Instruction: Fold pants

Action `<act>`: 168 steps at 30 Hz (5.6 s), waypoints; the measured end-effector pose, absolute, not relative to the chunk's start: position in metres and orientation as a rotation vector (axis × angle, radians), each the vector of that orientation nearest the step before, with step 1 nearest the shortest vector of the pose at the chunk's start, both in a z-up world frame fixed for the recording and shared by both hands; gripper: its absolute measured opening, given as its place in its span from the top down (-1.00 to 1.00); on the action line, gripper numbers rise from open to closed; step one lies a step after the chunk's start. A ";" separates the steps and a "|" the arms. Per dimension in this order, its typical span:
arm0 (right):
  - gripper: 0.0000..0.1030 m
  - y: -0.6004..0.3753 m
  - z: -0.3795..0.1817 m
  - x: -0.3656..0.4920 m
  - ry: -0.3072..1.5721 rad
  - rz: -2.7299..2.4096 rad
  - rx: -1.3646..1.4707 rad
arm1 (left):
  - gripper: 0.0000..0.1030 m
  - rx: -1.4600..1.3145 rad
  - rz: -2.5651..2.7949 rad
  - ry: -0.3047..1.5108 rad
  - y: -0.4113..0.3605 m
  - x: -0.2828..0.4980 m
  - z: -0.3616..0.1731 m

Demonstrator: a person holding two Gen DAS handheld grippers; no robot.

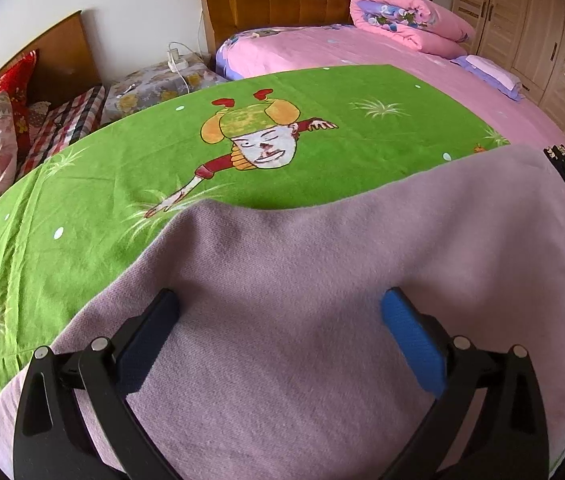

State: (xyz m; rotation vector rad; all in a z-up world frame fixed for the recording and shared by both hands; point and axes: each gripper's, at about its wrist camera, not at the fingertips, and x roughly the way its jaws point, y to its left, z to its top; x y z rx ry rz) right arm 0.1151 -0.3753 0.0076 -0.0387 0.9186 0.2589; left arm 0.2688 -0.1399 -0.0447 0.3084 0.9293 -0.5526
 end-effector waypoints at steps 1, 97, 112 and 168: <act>-0.87 -0.374 0.007 0.127 0.919 0.262 -0.032 | -0.97 0.308 -0.553 0.929 -0.140 0.269 -0.045; -0.18 0.252 -0.020 0.078 0.590 1.235 -0.955 | -0.96 -0.875 0.409 0.661 0.456 0.019 -0.042; 0.69 0.238 0.000 0.074 0.564 1.210 -0.827 | -0.95 -1.072 0.021 0.647 0.421 0.045 -0.049; -0.76 -0.102 0.040 0.104 0.781 1.117 0.070 | 0.62 -0.126 -0.327 0.516 0.138 0.154 0.141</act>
